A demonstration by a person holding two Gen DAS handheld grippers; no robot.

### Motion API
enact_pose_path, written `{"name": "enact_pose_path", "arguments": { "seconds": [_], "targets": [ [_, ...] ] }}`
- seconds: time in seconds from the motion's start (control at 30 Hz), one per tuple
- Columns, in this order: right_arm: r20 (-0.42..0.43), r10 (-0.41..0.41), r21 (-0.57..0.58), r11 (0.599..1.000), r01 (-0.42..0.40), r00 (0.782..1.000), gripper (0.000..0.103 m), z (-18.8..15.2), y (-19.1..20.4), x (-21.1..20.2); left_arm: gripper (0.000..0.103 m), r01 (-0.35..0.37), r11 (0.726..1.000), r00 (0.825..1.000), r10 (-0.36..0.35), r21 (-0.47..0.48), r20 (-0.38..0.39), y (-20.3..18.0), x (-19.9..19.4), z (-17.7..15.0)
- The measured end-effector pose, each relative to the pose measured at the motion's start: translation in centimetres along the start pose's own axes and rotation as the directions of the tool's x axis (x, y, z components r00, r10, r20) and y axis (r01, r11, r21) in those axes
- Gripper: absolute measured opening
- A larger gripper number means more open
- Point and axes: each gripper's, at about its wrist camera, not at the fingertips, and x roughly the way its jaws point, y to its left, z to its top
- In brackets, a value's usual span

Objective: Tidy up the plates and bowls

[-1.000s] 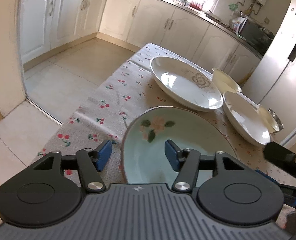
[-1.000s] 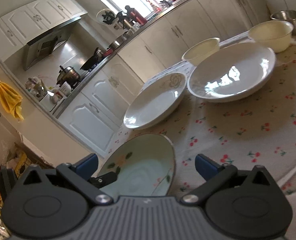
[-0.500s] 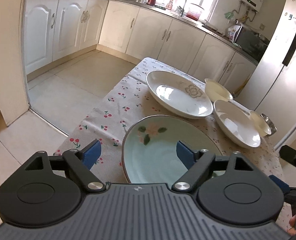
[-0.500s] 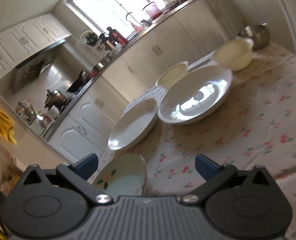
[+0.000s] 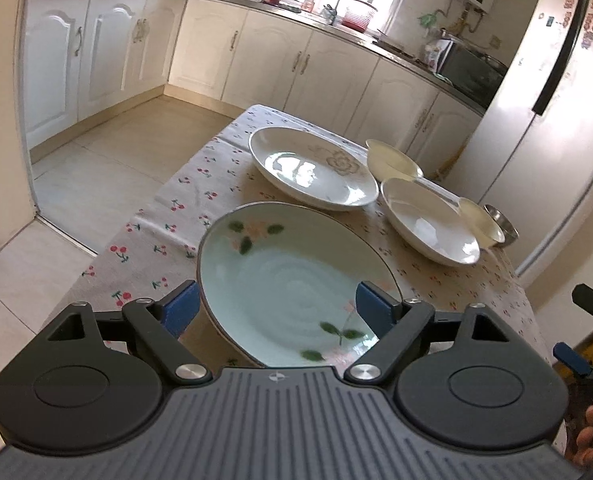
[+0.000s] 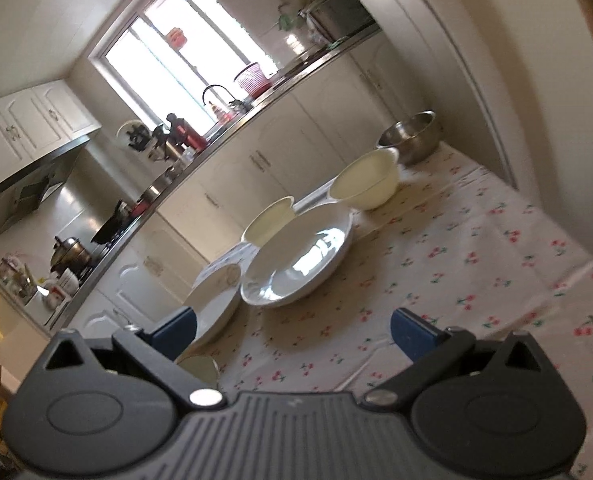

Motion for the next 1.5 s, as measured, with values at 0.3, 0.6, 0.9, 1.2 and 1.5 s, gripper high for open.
{"name": "enact_pose_path", "arguments": {
  "seconds": [0.3, 0.6, 0.9, 1.2, 1.5],
  "targets": [
    [0.067, 0.018, 0.001, 1.0, -0.018, 0.998, 0.103, 0.6, -1.0, -2.0, 0.103, 0.033, 0.999, 0.999, -0.033, 0.027, 0.024, -0.7, -1.7, -0.2],
    [0.097, 0.036, 0.046, 0.998, -0.04, 0.995, 0.103, 1.4, -2.0, -3.0, 0.103, 0.053, 0.995, 0.998, -0.056, 0.084, 0.042, -2.5, -2.1, 0.3],
    [0.024, 0.077, 0.111, 0.991, -0.079, 0.997, 0.103, 1.7, -2.2, -1.0, 0.103, 0.141, 0.97, 0.989, -0.147, 0.196, 0.014, -5.7, 1.6, 3.3],
    [-0.004, 0.157, 0.159, 0.975, -0.155, 0.988, 0.103, 3.3, -2.7, 3.9, 0.103, 0.193, 0.944, 0.979, -0.202, 0.267, 0.008, -9.1, 8.1, 6.9],
    [-0.011, 0.176, 0.232, 0.958, -0.169, 0.984, 0.103, 4.6, -4.3, 9.4, 0.091, 0.176, 0.932, 0.983, -0.184, 0.318, -0.007, -11.7, 15.0, 9.4]
  ]
}}
